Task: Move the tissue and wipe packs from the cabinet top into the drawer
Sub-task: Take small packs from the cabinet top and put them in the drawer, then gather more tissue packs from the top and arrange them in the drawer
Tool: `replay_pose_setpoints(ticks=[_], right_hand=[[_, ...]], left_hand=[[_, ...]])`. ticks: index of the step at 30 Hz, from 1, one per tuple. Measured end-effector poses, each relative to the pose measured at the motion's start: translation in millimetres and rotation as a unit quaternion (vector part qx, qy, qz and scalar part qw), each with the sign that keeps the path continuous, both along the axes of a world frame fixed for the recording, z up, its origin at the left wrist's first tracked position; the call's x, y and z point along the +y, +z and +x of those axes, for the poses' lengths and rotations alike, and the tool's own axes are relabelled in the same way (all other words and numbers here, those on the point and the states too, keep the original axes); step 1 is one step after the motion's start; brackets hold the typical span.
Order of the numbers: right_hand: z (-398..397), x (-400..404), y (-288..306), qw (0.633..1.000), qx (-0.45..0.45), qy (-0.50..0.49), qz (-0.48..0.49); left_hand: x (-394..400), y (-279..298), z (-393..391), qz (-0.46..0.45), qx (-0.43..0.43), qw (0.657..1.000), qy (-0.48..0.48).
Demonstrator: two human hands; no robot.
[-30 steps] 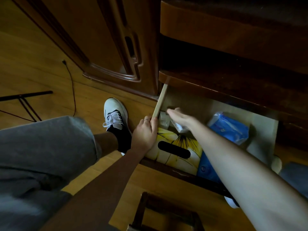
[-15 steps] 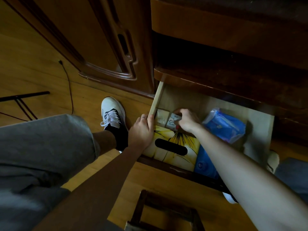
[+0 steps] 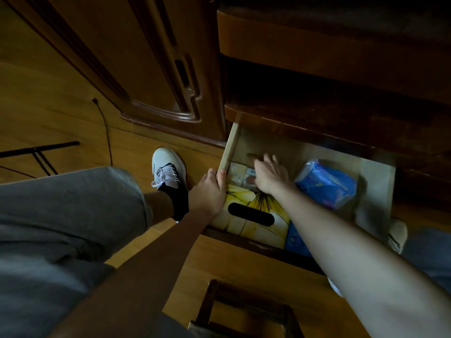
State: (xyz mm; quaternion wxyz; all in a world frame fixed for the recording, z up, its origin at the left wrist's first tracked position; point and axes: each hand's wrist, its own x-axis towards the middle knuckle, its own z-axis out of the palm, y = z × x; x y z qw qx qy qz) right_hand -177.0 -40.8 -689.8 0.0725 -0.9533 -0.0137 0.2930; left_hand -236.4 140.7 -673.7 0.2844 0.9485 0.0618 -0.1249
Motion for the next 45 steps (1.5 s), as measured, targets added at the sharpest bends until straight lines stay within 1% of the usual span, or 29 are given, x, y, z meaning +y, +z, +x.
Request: replay_pose_setpoints(ticks=[3, 4, 6, 8, 10, 11, 13, 15, 18, 20, 21, 22, 25, 27, 29, 31, 33, 34, 35, 37, 39, 41, 45], right_hand=[[-11, -21, 43, 0.993, -0.020, -0.041, 0.108], [-17, -29, 62, 0.989, -0.033, -0.041, 0.135], [-29, -49, 106, 0.984, -0.045, -0.039, 0.169], [-41, -71, 157, 0.981, -0.052, -0.027, 0.184], [-53, -93, 218, 0.975, -0.114, -0.002, 0.189], [-58, -104, 249, 0.968, -0.160, 0.003, 0.193], [-70, -125, 314, 0.944, -0.265, 0.006, 0.197], [-81, -146, 377, 0.916, -0.358, 0.001, 0.182], [-87, -177, 451, 0.875, -0.461, -0.010, 0.147], [-81, -198, 482, 0.851, -0.512, -0.026, 0.115], [-74, -208, 492, 0.847, -0.520, -0.041, 0.100], [-65, -219, 498, 0.853, -0.510, -0.061, 0.087], [-33, -242, 505, 0.904, -0.413, -0.105, 0.040], [-6, -251, 504, 0.916, -0.386, -0.110, 0.011], [27, -257, 504, 0.908, -0.403, -0.117, 0.018], [66, -261, 506, 0.887, -0.427, -0.138, 0.112], [105, -266, 512, 0.853, -0.452, -0.158, 0.210], [127, -271, 514, 0.843, -0.459, -0.165, 0.226], [149, -277, 516, 0.841, -0.463, -0.169, 0.222], [191, -292, 516, 0.853, -0.447, -0.195, 0.184], [230, -310, 512, 0.873, -0.414, -0.220, 0.136], [264, -328, 506, 0.892, -0.383, -0.227, 0.076], [297, -365, 489, 0.920, -0.322, -0.222, -0.032]], left_hand=[[2, 21, 8, 0.036, 0.058, 0.997, -0.031], [0, 33, 13, 0.050, 0.060, 0.996, -0.031], [-10, 69, 23, 0.062, 0.022, 0.997, -0.035], [-27, 116, 33, 0.066, -0.052, 0.994, -0.070], [-46, 174, 40, 0.078, -0.159, 0.977, -0.120], [-56, 206, 43, 0.079, -0.223, 0.961, -0.140], [-75, 271, 46, 0.074, -0.349, 0.919, -0.166], [-90, 337, 48, 0.057, -0.445, 0.875, -0.182], [-111, 418, 51, 0.029, -0.525, 0.828, -0.196], [-124, 454, 59, 0.032, -0.552, 0.808, -0.204], [-131, 467, 65, 0.038, -0.557, 0.802, -0.210], [-139, 477, 73, 0.044, -0.554, 0.801, -0.220], [-164, 491, 107, 0.064, -0.501, 0.825, -0.253], [-181, 492, 137, 0.074, -0.467, 0.837, -0.275], [-202, 492, 169, 0.080, -0.445, 0.844, -0.289], [-225, 492, 203, 0.073, -0.430, 0.851, -0.293], [-248, 491, 238, 0.058, -0.406, 0.862, -0.298], [-259, 488, 255, 0.049, -0.392, 0.868, -0.301], [-270, 484, 272, 0.040, -0.378, 0.874, -0.303], [-290, 474, 305, 0.017, -0.358, 0.887, -0.292], [-311, 465, 336, 0.023, -0.349, 0.894, -0.281], [-335, 460, 364, 0.062, -0.349, 0.885, -0.303], [-379, 457, 415, 0.068, -0.364, 0.869, -0.329]])
